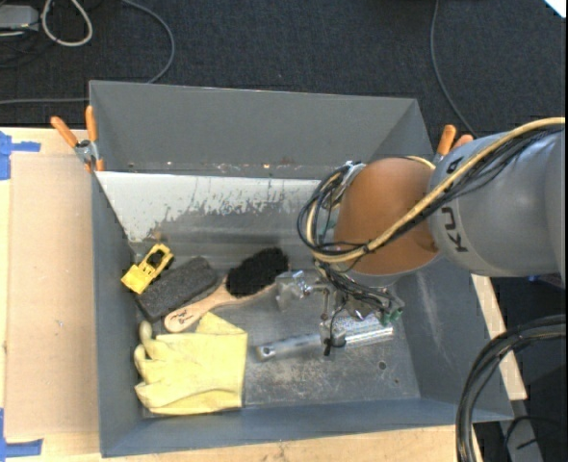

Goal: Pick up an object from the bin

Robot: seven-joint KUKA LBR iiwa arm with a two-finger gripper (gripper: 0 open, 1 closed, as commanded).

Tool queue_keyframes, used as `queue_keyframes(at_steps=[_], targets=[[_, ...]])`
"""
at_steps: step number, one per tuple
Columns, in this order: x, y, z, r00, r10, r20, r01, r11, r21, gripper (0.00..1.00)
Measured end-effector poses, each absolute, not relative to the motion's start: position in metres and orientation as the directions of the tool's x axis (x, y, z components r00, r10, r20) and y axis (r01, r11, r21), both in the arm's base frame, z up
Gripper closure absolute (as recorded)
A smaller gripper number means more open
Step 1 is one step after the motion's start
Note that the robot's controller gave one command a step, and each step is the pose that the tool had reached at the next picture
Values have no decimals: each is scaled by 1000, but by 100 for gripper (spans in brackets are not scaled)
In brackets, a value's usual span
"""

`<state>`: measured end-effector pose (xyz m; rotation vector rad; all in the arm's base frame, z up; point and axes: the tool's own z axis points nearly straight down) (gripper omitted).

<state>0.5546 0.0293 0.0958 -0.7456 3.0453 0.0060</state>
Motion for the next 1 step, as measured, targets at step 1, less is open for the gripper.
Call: queue_keyframes(at_steps=[1], targets=[[568,-75,71,-923,-386,10,-386,923,7,0]])
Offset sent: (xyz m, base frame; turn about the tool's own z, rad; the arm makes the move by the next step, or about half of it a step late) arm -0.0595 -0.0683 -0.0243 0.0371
